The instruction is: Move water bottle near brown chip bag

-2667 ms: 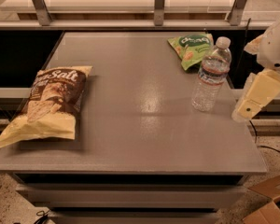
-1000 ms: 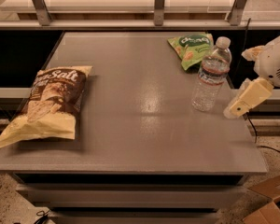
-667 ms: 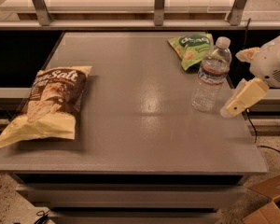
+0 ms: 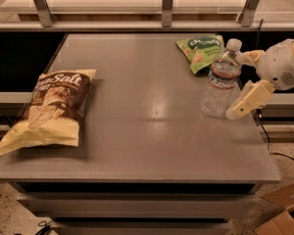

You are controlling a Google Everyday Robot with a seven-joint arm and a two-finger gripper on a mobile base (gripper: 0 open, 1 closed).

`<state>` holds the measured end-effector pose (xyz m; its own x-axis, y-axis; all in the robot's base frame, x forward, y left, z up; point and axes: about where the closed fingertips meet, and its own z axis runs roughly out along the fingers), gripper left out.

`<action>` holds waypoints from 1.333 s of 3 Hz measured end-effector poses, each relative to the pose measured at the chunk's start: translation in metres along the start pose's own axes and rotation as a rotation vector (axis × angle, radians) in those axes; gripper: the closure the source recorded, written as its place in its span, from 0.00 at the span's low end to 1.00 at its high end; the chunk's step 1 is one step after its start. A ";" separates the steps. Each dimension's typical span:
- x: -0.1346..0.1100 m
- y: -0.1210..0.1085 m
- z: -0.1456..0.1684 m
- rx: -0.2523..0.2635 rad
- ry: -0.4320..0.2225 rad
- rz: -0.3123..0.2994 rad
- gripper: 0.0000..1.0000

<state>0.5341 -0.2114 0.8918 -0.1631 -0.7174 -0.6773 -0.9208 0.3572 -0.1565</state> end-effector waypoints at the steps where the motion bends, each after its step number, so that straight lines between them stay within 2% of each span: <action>1: -0.001 -0.002 0.004 -0.042 -0.090 0.001 0.00; 3: 0.000 -0.002 0.005 -0.122 -0.294 0.023 0.00; 4: -0.004 -0.003 0.003 -0.139 -0.341 0.015 0.00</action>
Offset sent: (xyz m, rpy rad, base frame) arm 0.0029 -0.0039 -0.0007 0.3671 -0.0134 0.1232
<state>0.5390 -0.2081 0.8927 -0.0710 -0.4637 -0.8831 -0.9624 0.2645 -0.0615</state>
